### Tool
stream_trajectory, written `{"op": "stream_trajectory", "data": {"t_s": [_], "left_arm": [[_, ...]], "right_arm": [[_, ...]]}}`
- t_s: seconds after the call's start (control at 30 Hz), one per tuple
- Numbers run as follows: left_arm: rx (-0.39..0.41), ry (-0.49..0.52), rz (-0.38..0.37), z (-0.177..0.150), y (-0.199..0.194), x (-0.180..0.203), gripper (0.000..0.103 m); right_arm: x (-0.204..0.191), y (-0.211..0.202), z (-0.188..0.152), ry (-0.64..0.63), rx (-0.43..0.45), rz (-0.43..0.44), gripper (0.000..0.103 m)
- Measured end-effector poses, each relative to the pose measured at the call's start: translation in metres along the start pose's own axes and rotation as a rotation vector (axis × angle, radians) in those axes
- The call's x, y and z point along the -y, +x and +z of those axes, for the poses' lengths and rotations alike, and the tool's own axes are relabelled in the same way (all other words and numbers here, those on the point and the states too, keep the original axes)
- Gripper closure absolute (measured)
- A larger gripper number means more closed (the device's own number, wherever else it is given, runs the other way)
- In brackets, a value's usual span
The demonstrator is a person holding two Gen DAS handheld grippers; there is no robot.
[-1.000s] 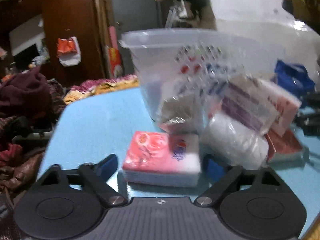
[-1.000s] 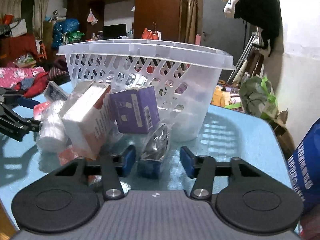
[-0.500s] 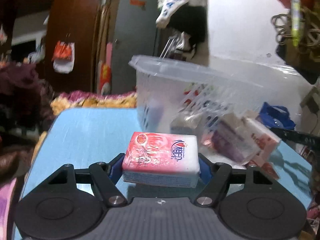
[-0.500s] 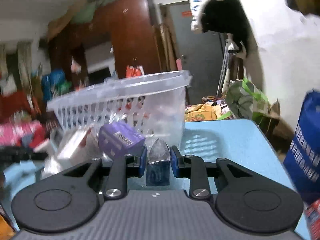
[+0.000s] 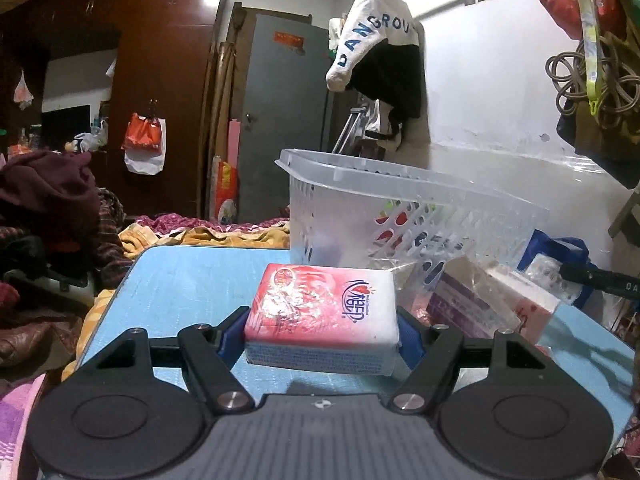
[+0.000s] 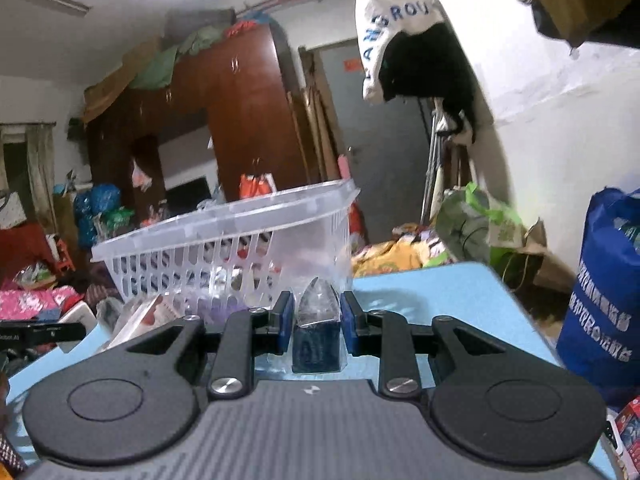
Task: Organize objects
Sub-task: 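Grasp the pink tissue pack with the left gripper while the right grasps a clear-wrapped dark item, then carry both held items over the white basket and release them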
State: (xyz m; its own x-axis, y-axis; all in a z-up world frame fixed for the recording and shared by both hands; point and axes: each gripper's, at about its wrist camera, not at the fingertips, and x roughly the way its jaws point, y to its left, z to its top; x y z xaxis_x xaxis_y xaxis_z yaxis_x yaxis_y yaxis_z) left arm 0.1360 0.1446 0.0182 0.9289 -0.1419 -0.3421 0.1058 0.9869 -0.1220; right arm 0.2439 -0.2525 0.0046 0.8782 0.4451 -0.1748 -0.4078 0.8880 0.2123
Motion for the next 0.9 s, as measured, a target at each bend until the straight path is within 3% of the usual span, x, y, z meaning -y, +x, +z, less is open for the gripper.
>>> {"op": "stream_trajectory", "data": {"t_s": [0.7,0.9], "left_arm": [[0.075,0.002,0.027,-0.002,-0.01,-0.001,0.027],[0.17,-0.008,0.043,-0.001,-0.022,-0.001,0.027]], "right_arm": [[0.0,-0.003,-0.001,0.013,0.025,0.013,0.074],[0.002,-0.01,0.003,0.037,0.061,0.026,0.074]]}}
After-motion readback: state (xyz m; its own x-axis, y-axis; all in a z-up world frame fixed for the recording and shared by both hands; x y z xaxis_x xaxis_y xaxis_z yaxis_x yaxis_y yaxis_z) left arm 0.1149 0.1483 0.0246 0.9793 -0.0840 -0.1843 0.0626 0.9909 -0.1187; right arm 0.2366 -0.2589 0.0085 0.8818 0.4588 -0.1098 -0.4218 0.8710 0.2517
